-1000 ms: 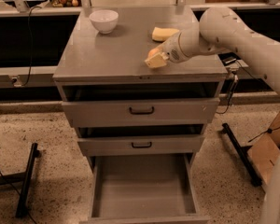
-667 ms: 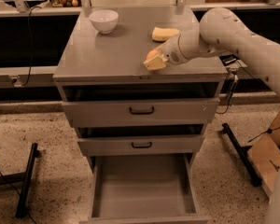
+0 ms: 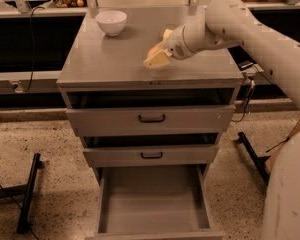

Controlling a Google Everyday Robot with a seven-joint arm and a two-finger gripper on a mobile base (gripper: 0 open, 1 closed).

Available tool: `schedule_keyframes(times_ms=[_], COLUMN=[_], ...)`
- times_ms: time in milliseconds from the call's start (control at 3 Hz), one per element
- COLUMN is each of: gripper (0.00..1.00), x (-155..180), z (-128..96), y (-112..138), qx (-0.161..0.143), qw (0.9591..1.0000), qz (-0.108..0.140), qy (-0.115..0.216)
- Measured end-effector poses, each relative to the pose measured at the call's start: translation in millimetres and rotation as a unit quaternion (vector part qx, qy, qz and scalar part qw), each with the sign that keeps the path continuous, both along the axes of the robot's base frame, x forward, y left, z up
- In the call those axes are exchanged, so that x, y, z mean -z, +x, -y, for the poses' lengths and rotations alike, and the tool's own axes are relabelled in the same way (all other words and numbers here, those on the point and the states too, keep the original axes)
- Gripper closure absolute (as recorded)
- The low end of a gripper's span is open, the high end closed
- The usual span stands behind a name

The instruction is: Pick orange from bottom drawer and place on counter

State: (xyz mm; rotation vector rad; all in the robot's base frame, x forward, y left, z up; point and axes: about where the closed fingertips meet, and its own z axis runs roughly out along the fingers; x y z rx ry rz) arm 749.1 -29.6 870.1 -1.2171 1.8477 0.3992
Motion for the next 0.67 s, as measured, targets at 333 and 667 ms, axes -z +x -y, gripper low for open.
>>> schedule_keyframes(times_ms=[333,667], gripper=[0.00,0.00], x=[3.1,3.1], z=[-1.8,-1.8], y=[-0.5,-0.5], qx=[-0.001,-0.001], qw=[1.0000,1.0000], qz=[-0.002,-0.002], qy=[0.000,0.000])
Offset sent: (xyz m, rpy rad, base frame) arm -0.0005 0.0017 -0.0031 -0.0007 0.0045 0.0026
